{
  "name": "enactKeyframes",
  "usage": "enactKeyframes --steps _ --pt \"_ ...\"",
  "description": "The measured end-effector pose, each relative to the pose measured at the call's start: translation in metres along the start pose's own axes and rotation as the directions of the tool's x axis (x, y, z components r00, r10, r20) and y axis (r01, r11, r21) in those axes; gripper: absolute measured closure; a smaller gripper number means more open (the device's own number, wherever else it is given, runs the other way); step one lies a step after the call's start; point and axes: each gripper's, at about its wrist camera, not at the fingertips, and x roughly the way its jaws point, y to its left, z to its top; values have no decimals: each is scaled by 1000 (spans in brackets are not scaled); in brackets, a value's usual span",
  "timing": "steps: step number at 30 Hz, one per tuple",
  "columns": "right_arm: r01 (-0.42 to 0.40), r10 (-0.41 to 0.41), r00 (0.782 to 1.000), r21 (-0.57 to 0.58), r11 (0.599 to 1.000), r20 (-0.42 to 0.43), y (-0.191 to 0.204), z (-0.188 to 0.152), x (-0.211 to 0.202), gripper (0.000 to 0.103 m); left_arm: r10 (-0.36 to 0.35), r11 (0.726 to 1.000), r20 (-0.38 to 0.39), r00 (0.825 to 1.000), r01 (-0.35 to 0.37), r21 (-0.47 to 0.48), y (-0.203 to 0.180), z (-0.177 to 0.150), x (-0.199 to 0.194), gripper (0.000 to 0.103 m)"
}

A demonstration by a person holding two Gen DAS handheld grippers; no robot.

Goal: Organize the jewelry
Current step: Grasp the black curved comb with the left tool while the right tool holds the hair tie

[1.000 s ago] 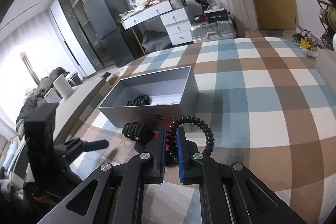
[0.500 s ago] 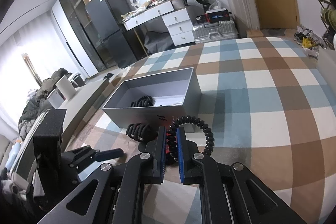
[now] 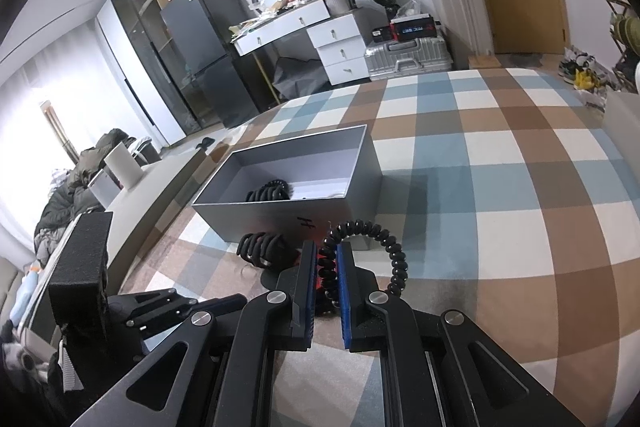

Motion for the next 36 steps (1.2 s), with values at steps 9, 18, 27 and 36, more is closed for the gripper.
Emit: enactKeyframes --steps 9,18,27,36 --pt "8 -8 1000 -6 1000 4 2 -1 1 93 -32 999 59 998 33 -6 6 2 -8 76" --pt "6 -6 1000 -27 1000 -4 9 -3 6 93 -72 997 96 993 74 -15 11 3 -18 76" --pt "2 -1 1000 -38 999 4 12 -2 5 93 -88 995 136 987 93 -31 16 5 -25 76" --pt "-1 1 1000 -32 999 13 12 -1 4 93 -112 990 173 979 124 -62 28 7 -31 76"
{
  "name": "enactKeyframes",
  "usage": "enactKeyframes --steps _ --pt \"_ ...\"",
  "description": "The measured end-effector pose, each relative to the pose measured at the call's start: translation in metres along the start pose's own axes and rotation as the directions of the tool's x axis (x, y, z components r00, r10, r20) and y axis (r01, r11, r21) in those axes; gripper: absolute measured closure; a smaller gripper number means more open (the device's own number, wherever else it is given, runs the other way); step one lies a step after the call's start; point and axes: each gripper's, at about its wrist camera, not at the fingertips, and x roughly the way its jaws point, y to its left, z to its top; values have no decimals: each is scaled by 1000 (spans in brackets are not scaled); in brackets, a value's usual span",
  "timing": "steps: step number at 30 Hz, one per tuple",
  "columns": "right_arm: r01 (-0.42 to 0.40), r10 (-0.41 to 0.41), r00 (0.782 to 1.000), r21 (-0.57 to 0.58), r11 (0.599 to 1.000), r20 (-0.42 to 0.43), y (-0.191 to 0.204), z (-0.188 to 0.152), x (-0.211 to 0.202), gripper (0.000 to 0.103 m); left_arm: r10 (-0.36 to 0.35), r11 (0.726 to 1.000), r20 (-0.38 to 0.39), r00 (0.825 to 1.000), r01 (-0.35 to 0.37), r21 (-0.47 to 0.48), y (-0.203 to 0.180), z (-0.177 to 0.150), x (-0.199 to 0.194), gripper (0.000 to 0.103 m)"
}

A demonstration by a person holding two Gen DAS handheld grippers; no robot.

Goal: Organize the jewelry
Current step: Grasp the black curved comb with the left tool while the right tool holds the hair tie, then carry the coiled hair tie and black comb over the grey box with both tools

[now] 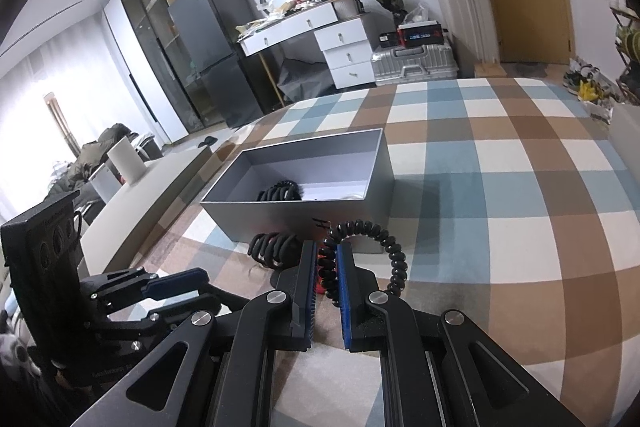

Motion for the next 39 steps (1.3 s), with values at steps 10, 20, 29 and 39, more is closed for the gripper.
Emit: enactKeyframes --steps 10,20,29,39 --pt "-8 8 1000 -3 1000 0 1 1 0 93 -11 1000 3 1000 11 -15 10 1 2 75" --pt "-10 10 1000 -2 1000 -4 2 0 1 93 -47 996 0 999 47 -78 23 1 -2 76" --pt "-12 12 1000 -1 1000 -5 2 0 1 93 -67 994 28 997 69 -89 26 4 -9 76" --pt "-31 31 999 -9 999 9 7 1 -1 93 -44 992 81 996 53 -113 33 15 -18 76"
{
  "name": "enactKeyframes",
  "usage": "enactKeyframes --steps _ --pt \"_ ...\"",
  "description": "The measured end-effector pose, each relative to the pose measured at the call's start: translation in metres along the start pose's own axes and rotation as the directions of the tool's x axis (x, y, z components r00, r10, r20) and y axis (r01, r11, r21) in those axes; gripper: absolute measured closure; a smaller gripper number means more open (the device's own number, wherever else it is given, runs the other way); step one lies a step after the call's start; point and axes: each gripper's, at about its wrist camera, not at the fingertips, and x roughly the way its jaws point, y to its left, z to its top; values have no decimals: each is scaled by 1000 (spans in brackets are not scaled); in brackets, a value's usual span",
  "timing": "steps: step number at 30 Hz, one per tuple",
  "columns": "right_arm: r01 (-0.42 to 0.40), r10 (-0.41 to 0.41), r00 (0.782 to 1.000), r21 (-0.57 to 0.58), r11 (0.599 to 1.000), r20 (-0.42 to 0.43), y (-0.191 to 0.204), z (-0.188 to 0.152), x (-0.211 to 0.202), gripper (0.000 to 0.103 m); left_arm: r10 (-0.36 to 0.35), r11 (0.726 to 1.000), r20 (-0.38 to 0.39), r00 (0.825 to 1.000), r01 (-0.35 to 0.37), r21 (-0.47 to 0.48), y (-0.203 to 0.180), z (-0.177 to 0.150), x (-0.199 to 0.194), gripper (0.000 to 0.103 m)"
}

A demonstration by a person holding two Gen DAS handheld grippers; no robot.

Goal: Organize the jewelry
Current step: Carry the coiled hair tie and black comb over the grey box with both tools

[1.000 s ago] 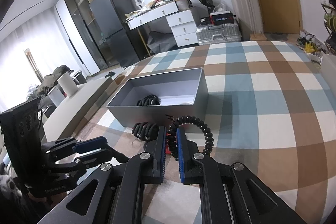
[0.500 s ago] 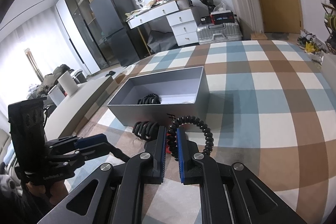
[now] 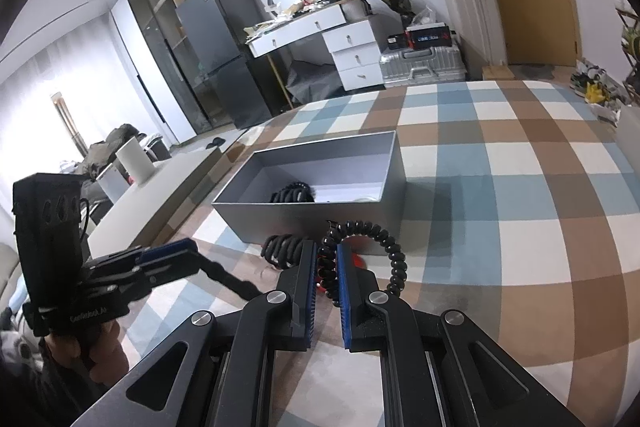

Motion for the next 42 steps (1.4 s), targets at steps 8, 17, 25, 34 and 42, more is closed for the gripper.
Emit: enactKeyframes --steps 8,17,25,34,42 --pt "-35 35 999 -19 999 17 7 7 -2 93 28 1000 65 997 -27 -14 5 15 -4 76" --pt "-61 63 997 -44 997 32 16 22 5 93 73 997 116 991 -70 -24 13 30 -3 76" --pt "-67 70 997 -83 994 34 26 35 16 93 111 994 140 984 -110 -16 16 42 7 76" --pt "-87 90 995 -67 994 36 22 48 30 93 169 985 147 975 -172 8 17 48 20 76" --pt "-98 100 994 -50 994 41 18 54 43 93 197 980 155 968 -199 2 19 48 35 76"
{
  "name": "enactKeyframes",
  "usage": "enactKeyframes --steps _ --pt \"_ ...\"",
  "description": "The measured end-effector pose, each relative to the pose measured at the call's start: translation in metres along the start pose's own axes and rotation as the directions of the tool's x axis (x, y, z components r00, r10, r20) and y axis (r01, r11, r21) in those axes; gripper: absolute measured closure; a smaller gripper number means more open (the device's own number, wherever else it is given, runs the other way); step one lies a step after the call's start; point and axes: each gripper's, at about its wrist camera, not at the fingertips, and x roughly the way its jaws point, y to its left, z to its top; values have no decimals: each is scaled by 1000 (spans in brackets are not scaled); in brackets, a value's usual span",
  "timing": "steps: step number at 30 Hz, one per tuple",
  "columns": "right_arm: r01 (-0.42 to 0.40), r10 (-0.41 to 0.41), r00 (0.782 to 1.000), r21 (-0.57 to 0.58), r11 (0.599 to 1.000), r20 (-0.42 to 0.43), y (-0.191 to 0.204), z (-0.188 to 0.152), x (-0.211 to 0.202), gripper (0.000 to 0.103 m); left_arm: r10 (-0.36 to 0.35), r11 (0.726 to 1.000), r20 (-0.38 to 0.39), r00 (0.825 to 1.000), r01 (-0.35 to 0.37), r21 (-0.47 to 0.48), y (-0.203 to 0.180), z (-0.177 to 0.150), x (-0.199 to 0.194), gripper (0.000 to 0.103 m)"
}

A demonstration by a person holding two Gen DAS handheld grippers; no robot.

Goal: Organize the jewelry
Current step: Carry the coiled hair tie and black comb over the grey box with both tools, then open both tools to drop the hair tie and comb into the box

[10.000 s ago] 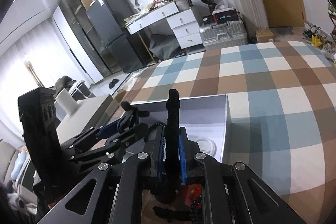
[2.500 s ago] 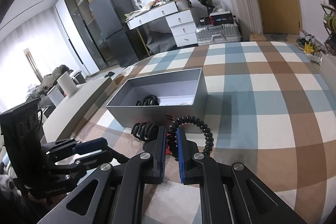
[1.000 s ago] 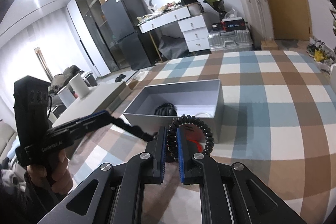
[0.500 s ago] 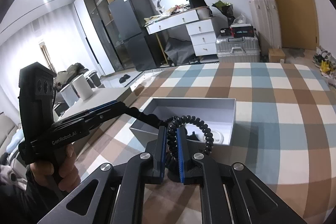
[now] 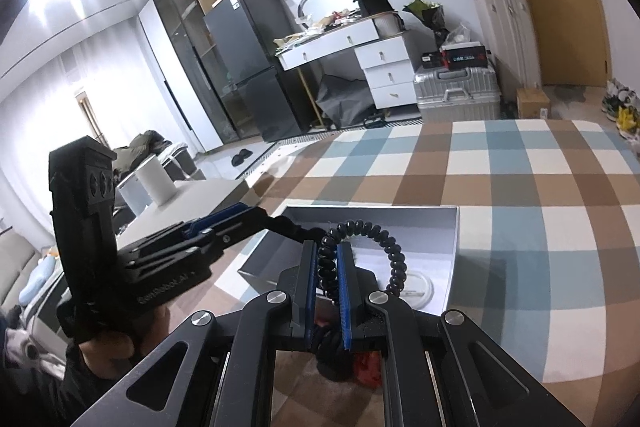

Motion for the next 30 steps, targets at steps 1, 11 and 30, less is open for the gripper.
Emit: enactKeyframes --steps 1,11,30 --pt "1 -1 1000 1 1000 0 0 0 1 93 3 1000 3 1000 -3 -2 1 -1 2 76" --pt "5 -5 1000 7 1000 -14 -3 -3 9 93 17 1000 25 1000 -17 -6 0 -6 4 76" --pt "73 -72 996 32 997 -54 -7 -1 32 92 41 999 7 999 -41 28 -4 -11 11 76"
